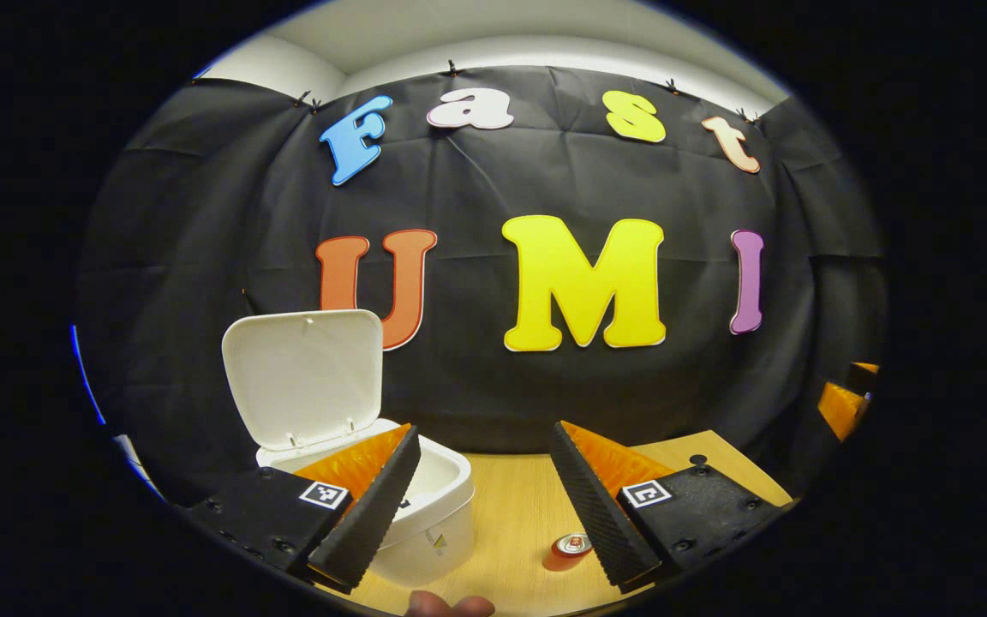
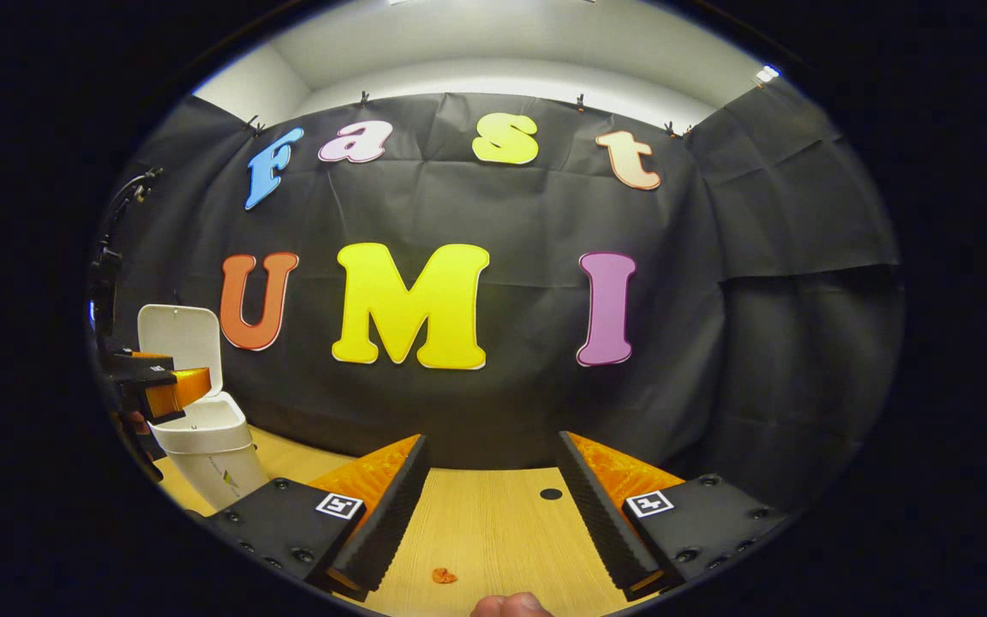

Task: Press the lid of the desktop garbage bin to open it, pick up the crumpled paper on the desktop and throw it into the bin, then pick up the pop can on the desktop and drop it into the bin, and finally close the garbage bin lid.

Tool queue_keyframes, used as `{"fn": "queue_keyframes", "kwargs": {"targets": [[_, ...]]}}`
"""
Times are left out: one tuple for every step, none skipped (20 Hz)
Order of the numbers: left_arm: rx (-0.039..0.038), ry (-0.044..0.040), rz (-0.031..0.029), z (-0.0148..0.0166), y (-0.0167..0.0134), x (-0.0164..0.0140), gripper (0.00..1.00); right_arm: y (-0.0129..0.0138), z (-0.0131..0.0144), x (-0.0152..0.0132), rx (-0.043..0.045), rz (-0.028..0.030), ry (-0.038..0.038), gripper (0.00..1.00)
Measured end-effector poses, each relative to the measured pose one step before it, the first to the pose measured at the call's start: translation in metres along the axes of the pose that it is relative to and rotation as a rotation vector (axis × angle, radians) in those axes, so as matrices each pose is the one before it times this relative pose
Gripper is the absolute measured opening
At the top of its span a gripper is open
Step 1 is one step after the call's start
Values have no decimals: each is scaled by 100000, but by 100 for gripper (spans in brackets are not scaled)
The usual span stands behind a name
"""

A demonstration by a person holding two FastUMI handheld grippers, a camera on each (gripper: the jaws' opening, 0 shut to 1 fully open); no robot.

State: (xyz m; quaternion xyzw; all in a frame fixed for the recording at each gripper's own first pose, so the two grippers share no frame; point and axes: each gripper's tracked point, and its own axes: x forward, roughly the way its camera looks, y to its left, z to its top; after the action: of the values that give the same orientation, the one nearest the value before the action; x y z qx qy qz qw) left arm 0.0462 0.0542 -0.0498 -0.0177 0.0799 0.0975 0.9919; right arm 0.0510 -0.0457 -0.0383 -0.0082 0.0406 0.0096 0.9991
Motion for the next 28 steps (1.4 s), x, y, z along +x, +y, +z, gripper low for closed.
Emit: {"fn": "queue_keyframes", "kwargs": {"targets": [[166,632,-1791,-362,-355,-545,100,25,-752,113,-757,830,1380,95],[500,468,-1840,-427,-375,-432,100,3,-847,50,-688,497,1684,95],[732,701,-1029,-425,-324,-505,100,-71,-826,130,-260,506,1989,95],[613,417,-1001,-309,-288,-425,100,-18,-1009,-17,133,289,2029,95],[765,687,-937,-363,-320,-316,100,-78,-920,59,312,129,2270,95],[622,498,-1381,-460,-494,-345,100,-14,-1040,165,132,258,2188,94],[1159,408,-1338,-273,-445,-271,100,79,-1025,134,-80,846,2355,94],[1159,655,-1192,-233,-294,-287,100,333,-1207,178,23,2086,2431,95],[1012,1335,-1659,-425,-506,-254,100,697,-1269,283,-210,3541,2702,95],[538,968,-1180,-403,-270,-132,100,317,-1486,457,-367,2156,3409,95],[194,1389,-1027,-460,-355,-222,100,163,-1577,523,-299,1763,3930,95],[106,1072,-628,-421,-175,-284,100,148,-1713,554,213,1654,4081,95],[88,1251,407,-294,-27,-215,100,117,-1623,567,324,1213,4243,95],[131,1192,663,-317,105,-257,100,131,-1445,522,269,1385,3446,95],[31,1002,801,-228,115,-257,99,208,-1234,570,273,1485,2847,95],[154,677,370,-161,-2,-249,99,111,-1133,652,-488,1858,2313,95],[617,873,-117,-112,-71,-275,99,134,-1238,638,-298,2178,2709,95],[1086,949,-154,-195,-15,-275,99,37,-1329,605,-488,1596,2669,95],[1548,651,-124,-49,18,-372,99,55,-1078,796,-335,1077,2598,95],[1316,923,-180,-230,-4,-211,99,0,-1067,936,311,890,2556,95],[1097,794,19,-137,53,-308,99,-50,-842,1004,6,359,2312,95],[822,847,504,-202,177,-335,99,22,-865,1000,-347,575,2621,95],[671,770,905,-161,109,-302,99,52,-620,756,-359,493,2155,95],[479,1057,1050,-411,114,-273,99,195,-545,738,-338,1348,1925,96],[-176,1256,694,-352,114,-295,99,136,-410,928,-1056,206,1882,96],[-889,531,67,-233,-43,-273,99,125,-597,950,-1380,530,2029,96],[-519,467,498,-102,-44,-408,100,256,-412,845,-953,943,1586,96],[381,384,1634,-113,227,-404,99,102,-346,859,-731,420,1695,95]]}}
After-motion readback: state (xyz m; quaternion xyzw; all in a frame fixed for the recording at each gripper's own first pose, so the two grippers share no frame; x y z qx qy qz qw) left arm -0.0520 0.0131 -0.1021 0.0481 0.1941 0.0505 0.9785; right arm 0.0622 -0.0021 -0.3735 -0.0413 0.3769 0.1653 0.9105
